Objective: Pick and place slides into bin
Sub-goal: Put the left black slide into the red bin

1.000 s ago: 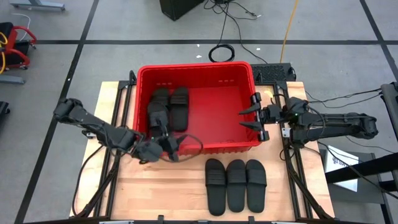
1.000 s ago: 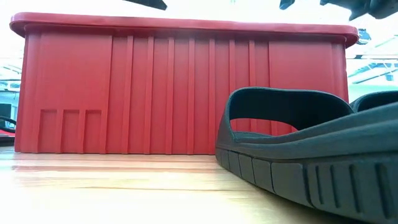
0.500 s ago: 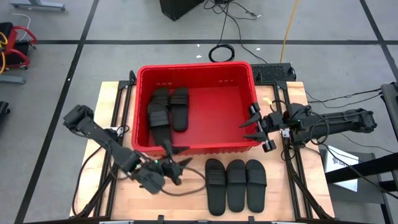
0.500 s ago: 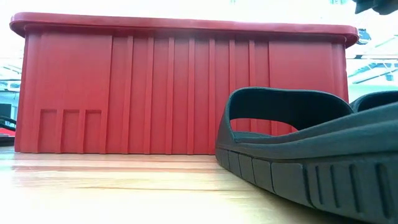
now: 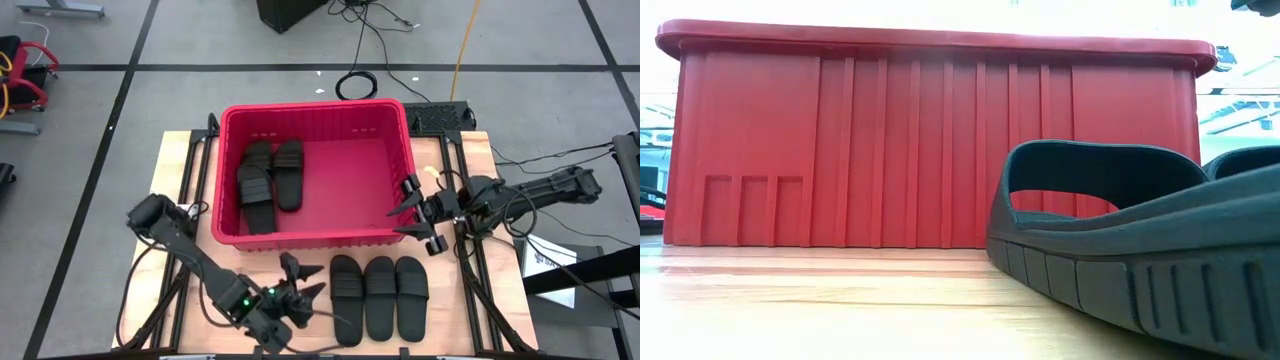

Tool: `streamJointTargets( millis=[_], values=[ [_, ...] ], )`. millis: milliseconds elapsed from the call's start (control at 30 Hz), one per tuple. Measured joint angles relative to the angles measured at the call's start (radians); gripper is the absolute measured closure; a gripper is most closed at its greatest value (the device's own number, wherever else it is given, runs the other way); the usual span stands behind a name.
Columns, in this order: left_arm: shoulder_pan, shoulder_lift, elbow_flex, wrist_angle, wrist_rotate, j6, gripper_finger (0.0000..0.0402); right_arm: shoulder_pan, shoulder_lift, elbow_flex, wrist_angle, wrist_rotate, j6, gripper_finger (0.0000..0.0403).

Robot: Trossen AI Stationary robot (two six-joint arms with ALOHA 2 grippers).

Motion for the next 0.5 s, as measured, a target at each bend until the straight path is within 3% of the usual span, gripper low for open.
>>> streamJointTargets(
  millis=[267, 500],
  values=[
    [-0.031, 0.075, 0.069, -0.003, 0.048, -0.066, 0.0172, 0.04, 0.0, 0.0, -0.017, 0.083, -0.005, 0.0248],
    [-0.034, 0.158, 0.104, -0.016, 0.095, -0.129, 0.0172, 0.083, 0.0, 0.0, -0.054, 0.09, 0.033, 0.0248]
  ],
)
